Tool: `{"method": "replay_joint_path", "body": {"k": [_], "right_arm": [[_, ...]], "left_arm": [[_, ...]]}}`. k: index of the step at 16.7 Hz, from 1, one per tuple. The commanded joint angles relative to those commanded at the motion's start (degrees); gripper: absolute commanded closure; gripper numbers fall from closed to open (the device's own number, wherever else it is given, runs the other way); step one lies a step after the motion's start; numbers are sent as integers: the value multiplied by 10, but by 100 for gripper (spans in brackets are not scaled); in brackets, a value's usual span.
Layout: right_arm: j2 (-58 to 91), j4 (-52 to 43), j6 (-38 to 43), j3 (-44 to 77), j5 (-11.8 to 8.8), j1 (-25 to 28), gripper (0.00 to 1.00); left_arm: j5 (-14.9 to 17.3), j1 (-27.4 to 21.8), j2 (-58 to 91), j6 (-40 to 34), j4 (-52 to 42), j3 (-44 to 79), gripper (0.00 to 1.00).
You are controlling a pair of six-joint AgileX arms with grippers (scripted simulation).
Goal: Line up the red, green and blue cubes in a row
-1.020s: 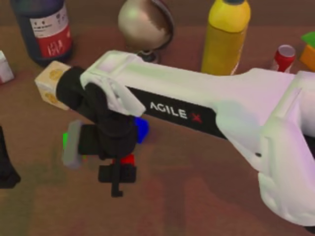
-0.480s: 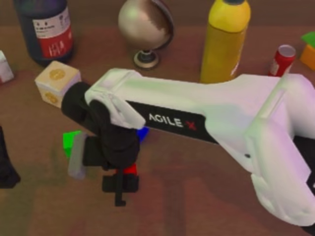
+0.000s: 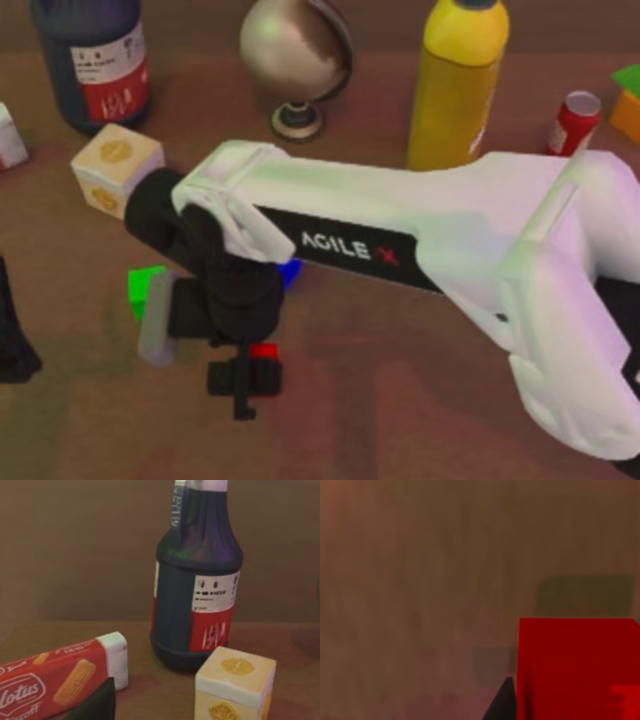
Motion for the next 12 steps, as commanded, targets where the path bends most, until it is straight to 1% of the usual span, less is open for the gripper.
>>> {"method": "replay_joint_path", "body": {"k": [3,4,12], "right_arm": [[0,0,0,0,0,0,2],[0,0,0,0,0,0,0],[0,0,0,0,0,-1,0]], "left_arm": [[0,0,0,0,0,0,0],[0,0,0,0,0,0,0],[0,0,0,0,0,0,0]]}}
